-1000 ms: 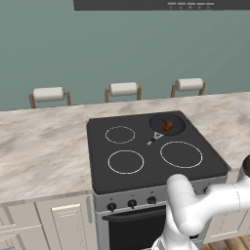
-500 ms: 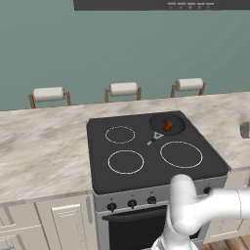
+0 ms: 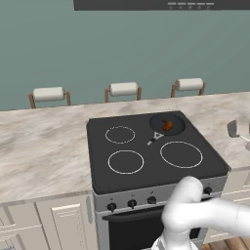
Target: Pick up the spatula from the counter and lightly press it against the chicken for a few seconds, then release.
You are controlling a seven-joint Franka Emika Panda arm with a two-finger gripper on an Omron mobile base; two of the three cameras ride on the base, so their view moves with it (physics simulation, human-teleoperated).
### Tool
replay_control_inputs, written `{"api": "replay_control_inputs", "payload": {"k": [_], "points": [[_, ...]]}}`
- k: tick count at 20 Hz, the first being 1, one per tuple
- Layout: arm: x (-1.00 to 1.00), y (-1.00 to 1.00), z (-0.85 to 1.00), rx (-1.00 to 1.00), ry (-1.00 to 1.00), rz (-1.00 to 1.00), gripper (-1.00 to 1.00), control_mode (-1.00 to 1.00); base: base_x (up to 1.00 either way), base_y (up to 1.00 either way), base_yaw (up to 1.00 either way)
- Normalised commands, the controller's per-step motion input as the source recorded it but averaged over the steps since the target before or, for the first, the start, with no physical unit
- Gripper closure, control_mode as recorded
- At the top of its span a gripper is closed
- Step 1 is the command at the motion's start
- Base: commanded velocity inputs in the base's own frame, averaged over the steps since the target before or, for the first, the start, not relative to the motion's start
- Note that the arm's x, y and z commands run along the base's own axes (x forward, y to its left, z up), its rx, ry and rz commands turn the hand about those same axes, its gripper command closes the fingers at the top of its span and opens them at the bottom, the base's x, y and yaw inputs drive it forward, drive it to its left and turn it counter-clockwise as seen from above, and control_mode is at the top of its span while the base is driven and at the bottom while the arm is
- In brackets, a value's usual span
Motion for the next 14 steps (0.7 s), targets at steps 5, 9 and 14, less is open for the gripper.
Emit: {"api": "replay_control_inputs", "payload": {"k": [5, 9, 14], "points": [[-0.21, 0.58, 0.33, -0.14, -0.1, 0.07, 1.0, -1.0, 0.0, 0.0, 0.0], [-0.16, 0.19, 0.48, -0.12, -0.08, 0.13, 1.0, -1.0, 0.0, 0.0, 0.0], [0.0, 0.17, 0.51, -0.09, 0.0, 0.18, 1.0, -1.0, 0.0, 0.0, 0.0]]}}
